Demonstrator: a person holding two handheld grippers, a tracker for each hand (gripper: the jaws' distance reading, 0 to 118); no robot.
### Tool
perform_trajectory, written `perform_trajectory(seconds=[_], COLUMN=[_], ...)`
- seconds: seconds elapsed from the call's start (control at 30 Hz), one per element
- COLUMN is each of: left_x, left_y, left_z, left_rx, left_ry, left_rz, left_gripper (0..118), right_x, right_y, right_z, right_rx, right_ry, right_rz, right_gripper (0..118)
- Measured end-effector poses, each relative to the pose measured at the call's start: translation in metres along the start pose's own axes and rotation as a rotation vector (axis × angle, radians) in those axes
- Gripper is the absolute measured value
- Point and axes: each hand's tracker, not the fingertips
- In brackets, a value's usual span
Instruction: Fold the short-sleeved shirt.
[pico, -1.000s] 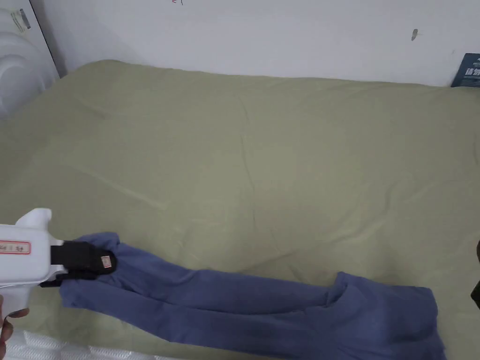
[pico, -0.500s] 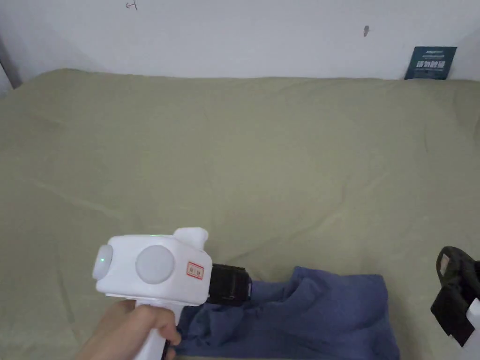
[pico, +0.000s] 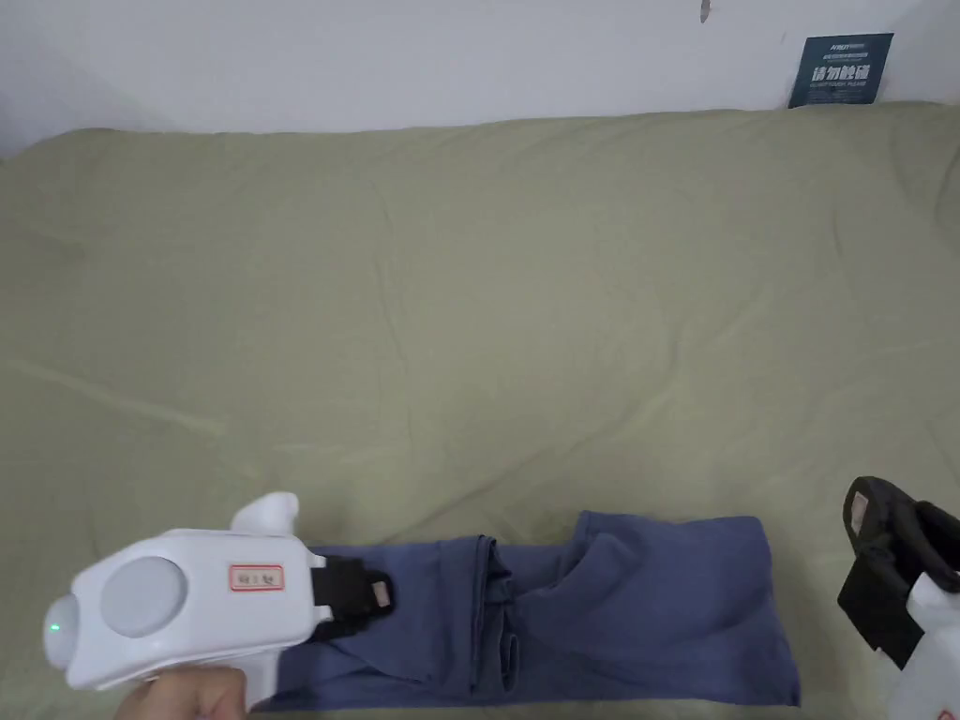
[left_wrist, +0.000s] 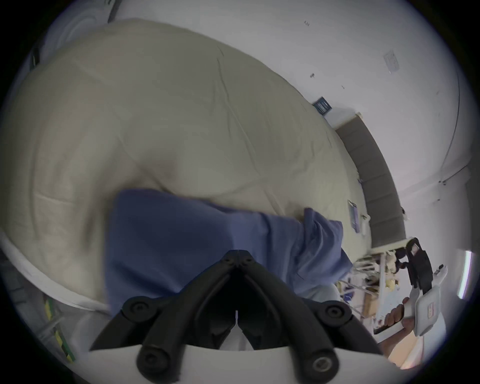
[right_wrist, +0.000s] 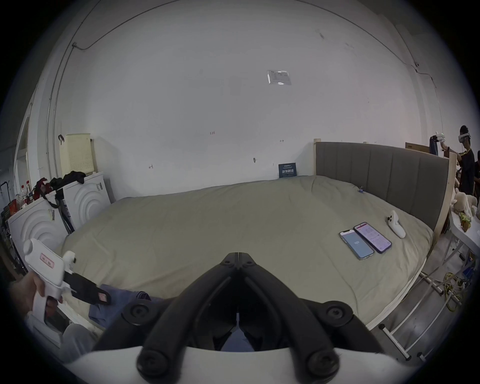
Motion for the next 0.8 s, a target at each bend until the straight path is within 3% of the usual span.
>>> perform_trajectory(seconds=[0.1, 0.17, 0.2, 0.33, 0.43, 0.57, 0.73, 0.77, 0.8], left_x=[0.018, 0.031, 0.035, 0.045, 0.028, -0.029, -0.098, -0.099, -0.103], left_y=[-0.013, -0.023, -0.024, -0.014, 0.001, 0.013, 0.015, 0.011, 0.011], left_z=[-0.055, -0.085, -0.091, -0.052, 0.012, 0.083, 0.096, 0.092, 0.087], left_rx=[-0.087, -0.127, -0.062, -0.071, 0.013, 0.106, 0.097, 0.089, 0.073], left_ry=[-0.142, -0.052, 0.02, 0.005, -0.02, 0.027, -0.019, -0.054, -0.084], left_rz=[0.032, 0.008, -0.058, -0.105, -0.156, -0.089, -0.002, 0.012, 0.018], left_gripper=[0, 0, 0, 0, 0, 0, 0, 6, 29], right_x=[-0.003, -0.002, -0.002, -0.002, -0.007, -0.021, -0.04, -0.044, -0.047], right_y=[-0.003, -0.003, -0.003, 0.001, 0.001, -0.002, -0.002, -0.001, -0.001], right_z=[0.001, 0.003, 0.004, 0.008, 0.003, 0.0, -0.005, -0.006, -0.006], right_rx=[-0.012, -0.022, -0.025, -0.022, -0.023, -0.03, -0.042, -0.044, -0.046], right_ry=[0.006, 0.006, 0.005, 0.0, 0.006, 0.031, 0.062, 0.066, 0.07], right_rz=[0.007, 0.014, 0.018, 0.02, 0.032, 0.047, 0.071, 0.07, 0.069], right_gripper=[2, 2, 2, 2, 2, 2, 2, 2, 2])
